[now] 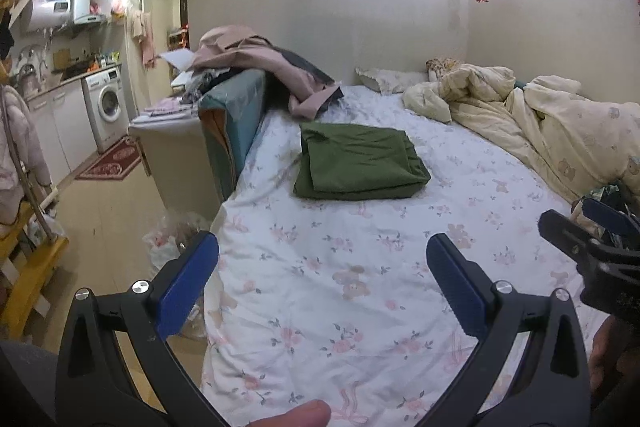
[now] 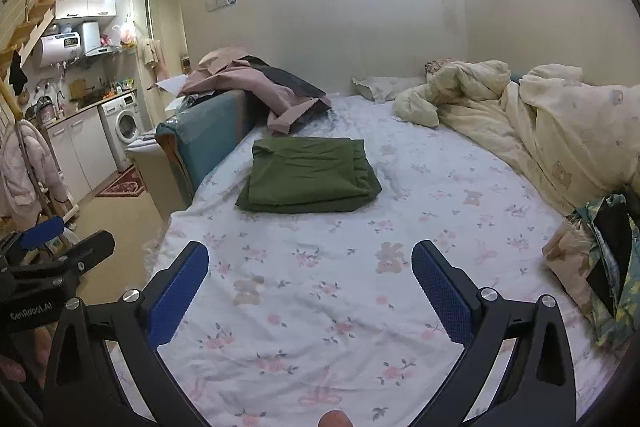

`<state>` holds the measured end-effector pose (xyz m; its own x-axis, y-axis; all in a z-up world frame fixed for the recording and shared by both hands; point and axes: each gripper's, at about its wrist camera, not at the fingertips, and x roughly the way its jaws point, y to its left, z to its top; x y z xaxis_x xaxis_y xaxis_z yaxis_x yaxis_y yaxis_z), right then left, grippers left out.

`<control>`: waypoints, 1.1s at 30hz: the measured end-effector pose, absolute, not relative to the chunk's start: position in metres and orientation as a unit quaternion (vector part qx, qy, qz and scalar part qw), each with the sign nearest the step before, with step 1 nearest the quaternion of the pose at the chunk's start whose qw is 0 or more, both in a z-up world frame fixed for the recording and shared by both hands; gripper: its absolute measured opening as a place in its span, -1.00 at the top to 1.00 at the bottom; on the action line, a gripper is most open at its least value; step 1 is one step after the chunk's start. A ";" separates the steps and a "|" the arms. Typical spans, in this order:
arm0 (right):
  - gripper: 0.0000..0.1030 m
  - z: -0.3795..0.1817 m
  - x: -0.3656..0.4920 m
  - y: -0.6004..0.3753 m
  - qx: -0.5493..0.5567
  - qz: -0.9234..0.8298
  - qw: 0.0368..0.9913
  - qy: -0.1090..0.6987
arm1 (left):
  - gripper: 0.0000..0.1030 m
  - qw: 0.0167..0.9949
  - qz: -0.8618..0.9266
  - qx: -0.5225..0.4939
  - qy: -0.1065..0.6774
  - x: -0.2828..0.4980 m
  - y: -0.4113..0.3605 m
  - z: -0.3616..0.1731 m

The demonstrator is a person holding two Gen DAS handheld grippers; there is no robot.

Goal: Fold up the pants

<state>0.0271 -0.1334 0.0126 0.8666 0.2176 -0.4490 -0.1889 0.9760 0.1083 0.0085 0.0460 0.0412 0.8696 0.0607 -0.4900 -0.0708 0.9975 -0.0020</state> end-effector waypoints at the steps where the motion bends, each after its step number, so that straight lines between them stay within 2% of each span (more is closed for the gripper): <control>1: -1.00 0.012 0.027 -0.133 0.030 0.106 0.965 0.237 | -0.99 0.968 0.034 -0.009 0.250 0.007 0.045 0.042; 33: -1.00 0.007 0.024 -0.122 0.020 0.110 0.963 0.247 | -0.99 0.969 0.036 0.000 0.244 0.011 0.047 0.041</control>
